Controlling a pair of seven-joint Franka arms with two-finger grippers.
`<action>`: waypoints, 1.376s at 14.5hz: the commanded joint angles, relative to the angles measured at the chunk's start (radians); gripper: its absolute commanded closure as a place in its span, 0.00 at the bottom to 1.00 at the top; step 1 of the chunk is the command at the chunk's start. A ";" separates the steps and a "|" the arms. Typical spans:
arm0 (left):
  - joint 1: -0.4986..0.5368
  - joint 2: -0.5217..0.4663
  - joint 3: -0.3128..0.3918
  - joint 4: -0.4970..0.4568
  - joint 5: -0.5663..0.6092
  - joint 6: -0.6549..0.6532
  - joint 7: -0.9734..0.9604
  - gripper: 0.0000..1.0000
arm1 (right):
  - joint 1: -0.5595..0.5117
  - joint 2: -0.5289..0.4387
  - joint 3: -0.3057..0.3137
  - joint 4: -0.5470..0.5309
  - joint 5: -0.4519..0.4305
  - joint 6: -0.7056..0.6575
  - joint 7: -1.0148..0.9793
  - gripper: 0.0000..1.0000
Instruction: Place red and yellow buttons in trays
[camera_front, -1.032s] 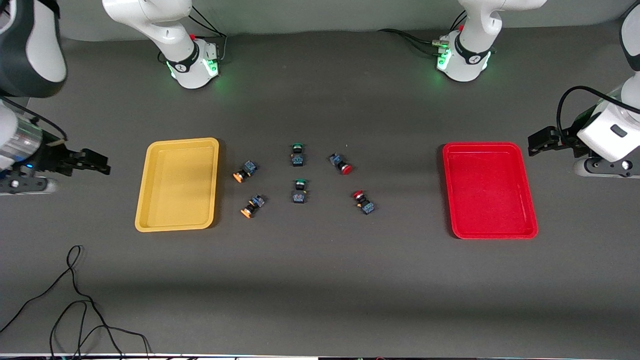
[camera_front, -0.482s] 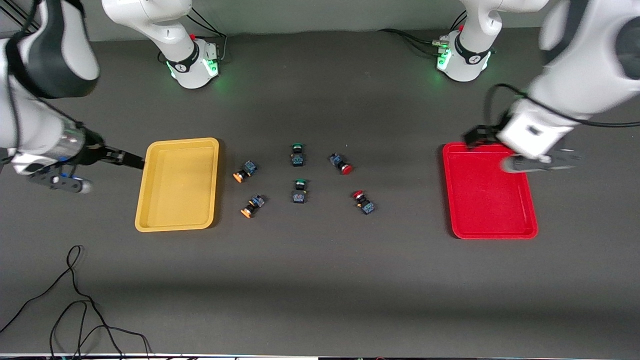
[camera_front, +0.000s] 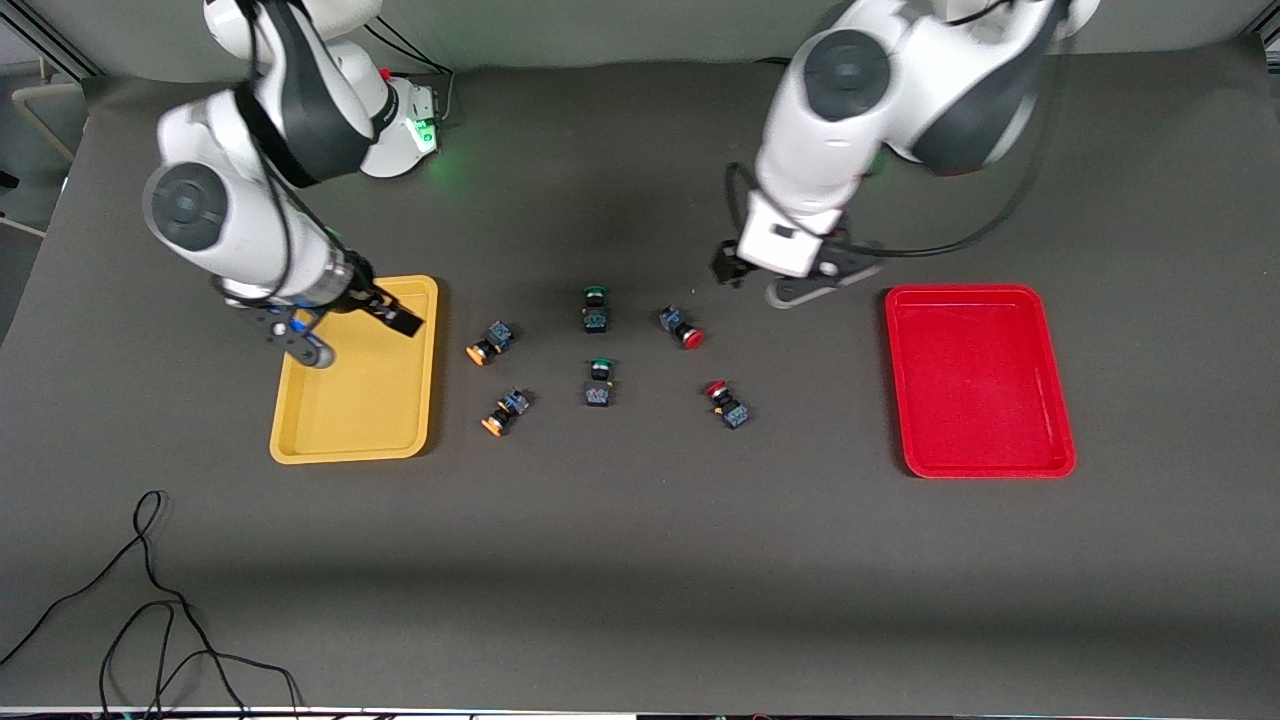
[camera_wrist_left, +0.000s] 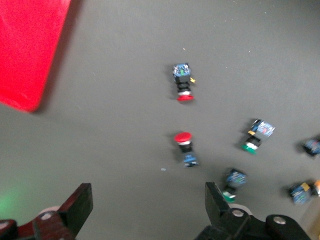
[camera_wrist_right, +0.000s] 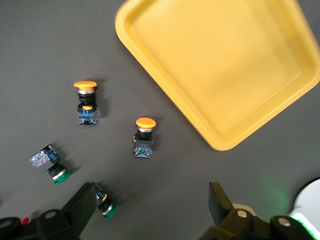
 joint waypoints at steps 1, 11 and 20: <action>-0.052 0.033 0.020 -0.001 0.009 0.048 -0.208 0.00 | 0.047 -0.009 -0.011 -0.115 0.025 0.112 0.095 0.00; -0.151 0.284 0.022 -0.053 0.097 0.318 -0.483 0.00 | 0.168 0.232 -0.013 -0.215 0.111 0.434 0.162 0.00; -0.187 0.400 0.022 -0.162 0.218 0.593 -0.596 0.03 | 0.211 0.329 -0.019 -0.231 0.110 0.567 0.152 0.00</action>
